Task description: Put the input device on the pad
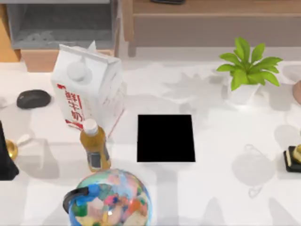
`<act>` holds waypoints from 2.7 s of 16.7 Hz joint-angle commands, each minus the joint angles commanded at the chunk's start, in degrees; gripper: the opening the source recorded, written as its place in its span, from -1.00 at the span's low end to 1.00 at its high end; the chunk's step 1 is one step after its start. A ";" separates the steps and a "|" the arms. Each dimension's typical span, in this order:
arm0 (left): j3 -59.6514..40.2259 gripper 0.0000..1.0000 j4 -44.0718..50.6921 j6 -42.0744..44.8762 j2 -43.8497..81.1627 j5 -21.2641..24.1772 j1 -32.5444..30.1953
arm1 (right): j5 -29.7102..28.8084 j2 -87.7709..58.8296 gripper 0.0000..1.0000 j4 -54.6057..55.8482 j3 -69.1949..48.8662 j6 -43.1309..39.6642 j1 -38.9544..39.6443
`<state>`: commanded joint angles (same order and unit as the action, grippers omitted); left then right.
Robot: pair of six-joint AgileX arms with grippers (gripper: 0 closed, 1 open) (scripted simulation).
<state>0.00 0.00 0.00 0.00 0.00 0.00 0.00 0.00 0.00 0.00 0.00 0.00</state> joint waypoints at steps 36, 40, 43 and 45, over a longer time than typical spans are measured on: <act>-118.41 1.00 76.96 79.46 131.52 0.87 -2.70 | 0.00 0.00 1.00 0.00 0.00 0.00 0.00; -120.98 1.00 77.73 80.07 133.10 0.29 -1.36 | 0.00 0.00 1.00 0.00 0.00 0.00 0.00; -120.98 1.00 77.73 80.07 133.10 0.29 -1.36 | 0.00 0.00 1.00 0.00 0.00 0.00 0.00; -120.68 1.00 77.53 80.01 132.96 0.35 -1.60 | 0.00 0.00 1.00 0.00 0.00 0.00 0.00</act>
<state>-120.68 77.53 80.01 132.96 0.35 -1.60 0.00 0.00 0.00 0.00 0.00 0.00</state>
